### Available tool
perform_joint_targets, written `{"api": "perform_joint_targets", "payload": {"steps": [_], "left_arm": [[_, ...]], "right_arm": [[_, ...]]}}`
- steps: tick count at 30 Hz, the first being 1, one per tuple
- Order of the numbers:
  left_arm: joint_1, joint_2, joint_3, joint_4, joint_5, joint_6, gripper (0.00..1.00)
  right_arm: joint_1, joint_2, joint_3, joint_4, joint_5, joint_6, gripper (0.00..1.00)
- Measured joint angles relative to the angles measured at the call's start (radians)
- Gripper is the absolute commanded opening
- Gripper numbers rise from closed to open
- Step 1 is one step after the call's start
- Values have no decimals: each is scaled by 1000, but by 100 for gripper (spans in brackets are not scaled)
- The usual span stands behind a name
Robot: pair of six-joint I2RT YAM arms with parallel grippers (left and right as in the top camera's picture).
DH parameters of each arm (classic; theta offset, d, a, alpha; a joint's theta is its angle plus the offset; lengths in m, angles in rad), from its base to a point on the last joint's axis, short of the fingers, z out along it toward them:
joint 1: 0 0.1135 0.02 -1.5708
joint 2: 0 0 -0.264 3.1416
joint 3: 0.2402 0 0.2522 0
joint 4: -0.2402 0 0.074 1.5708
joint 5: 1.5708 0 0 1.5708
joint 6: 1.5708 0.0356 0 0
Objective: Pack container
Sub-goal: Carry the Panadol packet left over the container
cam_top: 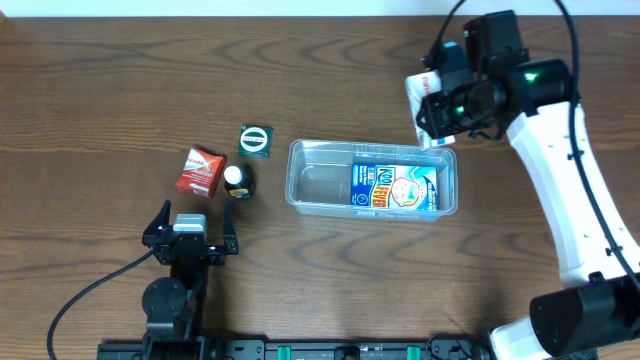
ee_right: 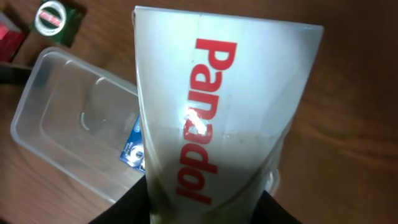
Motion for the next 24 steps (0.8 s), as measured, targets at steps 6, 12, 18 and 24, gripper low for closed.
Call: {"api": "perform_joint_targets", "payload": {"steps": [6, 12, 18, 24], "left_arm": [[0, 0, 0, 0, 0, 0, 98], [0, 0, 0, 0, 0, 0, 98], [0, 0, 0, 0, 0, 0, 98], [0, 0, 0, 0, 0, 0, 98]], "right_arm": [[31, 0, 0, 11, 8, -29, 38], [32, 0, 0, 10, 15, -73, 30], [36, 0, 0, -32, 18, -159, 35], [52, 0, 0, -107, 16, -341, 43]]}}
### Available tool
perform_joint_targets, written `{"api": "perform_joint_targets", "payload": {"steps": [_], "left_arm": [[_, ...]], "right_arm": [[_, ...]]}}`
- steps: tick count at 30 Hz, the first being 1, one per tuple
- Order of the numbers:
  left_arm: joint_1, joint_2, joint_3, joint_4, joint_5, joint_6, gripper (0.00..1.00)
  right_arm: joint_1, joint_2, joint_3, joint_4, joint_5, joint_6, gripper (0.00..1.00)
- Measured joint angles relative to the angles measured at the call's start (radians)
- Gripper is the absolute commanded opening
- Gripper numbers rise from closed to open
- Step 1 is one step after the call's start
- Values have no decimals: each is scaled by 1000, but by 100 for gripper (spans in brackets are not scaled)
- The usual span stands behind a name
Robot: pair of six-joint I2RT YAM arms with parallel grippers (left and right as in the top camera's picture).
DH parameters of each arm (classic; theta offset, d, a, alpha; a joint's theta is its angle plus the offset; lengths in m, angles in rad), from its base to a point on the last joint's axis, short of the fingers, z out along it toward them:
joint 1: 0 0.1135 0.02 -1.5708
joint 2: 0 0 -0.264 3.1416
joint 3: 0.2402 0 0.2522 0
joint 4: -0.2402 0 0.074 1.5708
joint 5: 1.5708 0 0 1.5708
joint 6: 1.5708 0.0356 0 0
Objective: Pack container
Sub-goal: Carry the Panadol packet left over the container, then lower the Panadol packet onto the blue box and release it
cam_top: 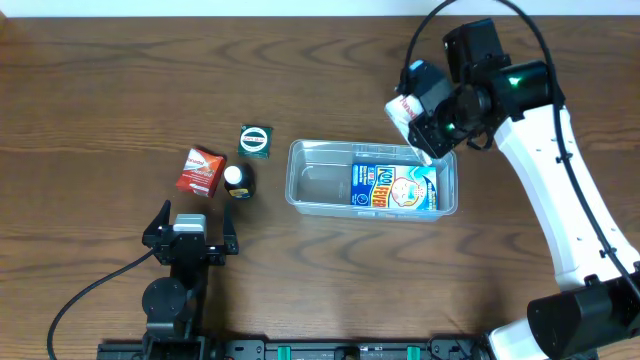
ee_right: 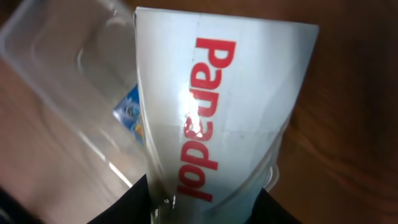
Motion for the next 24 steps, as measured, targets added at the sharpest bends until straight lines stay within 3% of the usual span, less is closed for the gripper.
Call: {"api": "perform_joint_targets", "payload": {"steps": [7, 16, 18, 19, 24], "left_arm": [[0, 0, 0, 0, 0, 0, 98], [0, 0, 0, 0, 0, 0, 98], [0, 0, 0, 0, 0, 0, 98], [0, 0, 0, 0, 0, 0, 98], [0, 0, 0, 0, 0, 0, 98]], "right_arm": [[4, 0, 0, -61, -24, -206, 48], [4, 0, -1, -77, -40, -301, 52], [4, 0, -2, -77, -45, -301, 60], [4, 0, -2, -77, -53, -300, 99], [4, 0, -3, -77, -167, -282, 99]]}}
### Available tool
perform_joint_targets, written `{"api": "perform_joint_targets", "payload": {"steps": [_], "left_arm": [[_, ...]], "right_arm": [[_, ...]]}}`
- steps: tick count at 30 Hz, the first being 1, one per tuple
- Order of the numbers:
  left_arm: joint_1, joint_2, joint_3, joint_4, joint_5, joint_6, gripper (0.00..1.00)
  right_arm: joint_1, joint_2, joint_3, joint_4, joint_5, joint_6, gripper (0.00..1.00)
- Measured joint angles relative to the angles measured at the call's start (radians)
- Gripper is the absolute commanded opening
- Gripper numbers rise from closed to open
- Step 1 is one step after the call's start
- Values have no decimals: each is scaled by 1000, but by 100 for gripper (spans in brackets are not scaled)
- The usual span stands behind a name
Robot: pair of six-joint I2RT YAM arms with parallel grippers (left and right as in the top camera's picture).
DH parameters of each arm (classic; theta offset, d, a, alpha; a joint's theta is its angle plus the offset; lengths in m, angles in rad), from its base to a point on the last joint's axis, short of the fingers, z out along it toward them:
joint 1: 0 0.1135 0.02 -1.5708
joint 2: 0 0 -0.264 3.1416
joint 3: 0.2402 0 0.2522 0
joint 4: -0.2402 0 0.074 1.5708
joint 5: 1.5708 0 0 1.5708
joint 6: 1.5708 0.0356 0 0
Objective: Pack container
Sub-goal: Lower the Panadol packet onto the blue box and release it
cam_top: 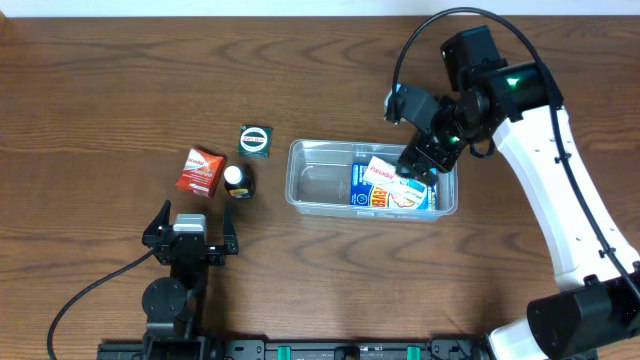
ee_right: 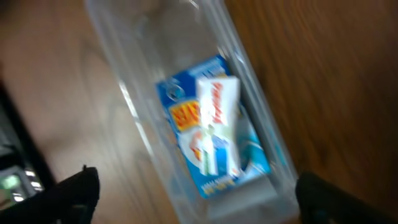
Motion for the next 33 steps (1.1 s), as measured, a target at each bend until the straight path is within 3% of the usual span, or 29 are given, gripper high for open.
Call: {"api": "perform_joint_targets", "payload": {"steps": [6, 10, 19, 33], "left_arm": [[0, 0, 0, 0, 0, 0, 98], [0, 0, 0, 0, 0, 0, 98], [0, 0, 0, 0, 0, 0, 98], [0, 0, 0, 0, 0, 0, 98]], "right_arm": [[0, 0, -1, 21, -209, 79, 99], [0, 0, -32, 80, -276, 221, 99], [32, 1, -273, 212, -193, 560, 98], [55, 2, -449, 304, -137, 764, 97]]}}
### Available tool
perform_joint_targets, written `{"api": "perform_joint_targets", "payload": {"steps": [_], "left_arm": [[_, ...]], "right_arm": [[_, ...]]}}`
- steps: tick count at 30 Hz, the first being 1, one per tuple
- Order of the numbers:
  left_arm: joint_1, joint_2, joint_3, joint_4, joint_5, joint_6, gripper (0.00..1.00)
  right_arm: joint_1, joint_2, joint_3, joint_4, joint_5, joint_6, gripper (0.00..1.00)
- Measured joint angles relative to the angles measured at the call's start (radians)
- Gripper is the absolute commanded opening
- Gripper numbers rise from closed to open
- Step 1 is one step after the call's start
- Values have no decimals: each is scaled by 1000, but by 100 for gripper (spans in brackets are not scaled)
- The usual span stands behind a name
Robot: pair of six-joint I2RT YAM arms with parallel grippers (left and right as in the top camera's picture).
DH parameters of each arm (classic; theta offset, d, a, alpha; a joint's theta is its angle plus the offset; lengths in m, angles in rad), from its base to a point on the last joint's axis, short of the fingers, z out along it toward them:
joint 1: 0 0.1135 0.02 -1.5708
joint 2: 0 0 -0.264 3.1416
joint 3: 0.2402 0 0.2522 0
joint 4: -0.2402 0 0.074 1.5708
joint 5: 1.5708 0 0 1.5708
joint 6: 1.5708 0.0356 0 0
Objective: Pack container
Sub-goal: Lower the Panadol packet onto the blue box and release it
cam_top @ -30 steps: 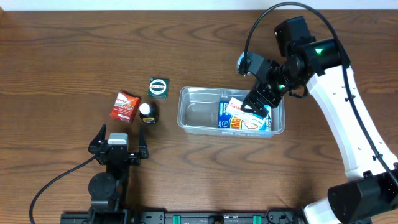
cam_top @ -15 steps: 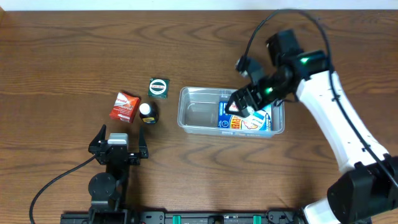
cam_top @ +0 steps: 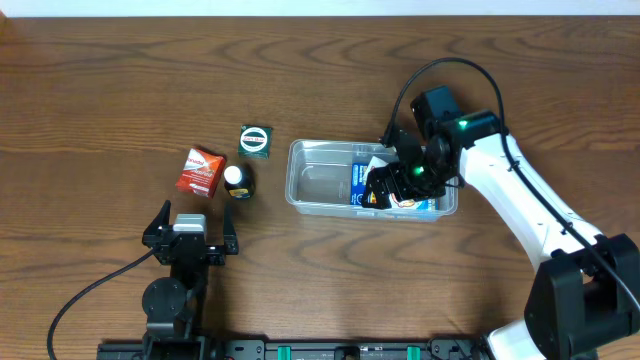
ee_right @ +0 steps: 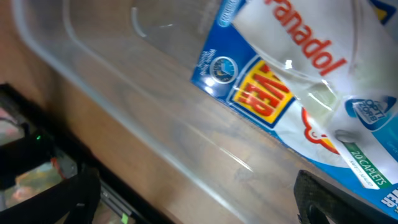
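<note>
The clear plastic container lies mid-table. Its right half holds a blue Kool Fever box, and a white Panadol box lies on top of that. My right gripper hangs low over these boxes. In the right wrist view the right gripper is open, and its fingers are wide apart with nothing between them. My left gripper rests open near the front left. A red box, a small dark bottle and a green packet lie left of the container.
The container's near wall runs close under the right gripper. The three loose items sit between the left gripper and the container's left end. Bare wooden table spreads across the back and left.
My right gripper, open then as now, has come down closer to the boxes and shifted toward the container's middle and front wall. The Panadol box still lies on the blue box.
My right gripper first held the Panadol box beyond the container's far right corner. Then it held the box over the container's right end. Then it was open above the container, with the box lying on the blue box. Now it hangs open, low over them. The left arm stayed still.
</note>
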Motion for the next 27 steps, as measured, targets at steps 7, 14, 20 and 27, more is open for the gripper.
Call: {"api": "perform_joint_targets", "payload": {"steps": [7, 14, 20, 27], "left_arm": [[0, 0, 0, 0, 0, 0, 98], [0, 0, 0, 0, 0, 0, 98], [0, 0, 0, 0, 0, 0, 98], [0, 0, 0, 0, 0, 0, 98]], "right_arm": [[0, 0, -69, 79, 31, 82, 98], [0, 0, -72, 97, 84, 137, 98], [0, 0, -72, 112, 131, 172, 98], [0, 0, -72, 116, 159, 221, 98]]}}
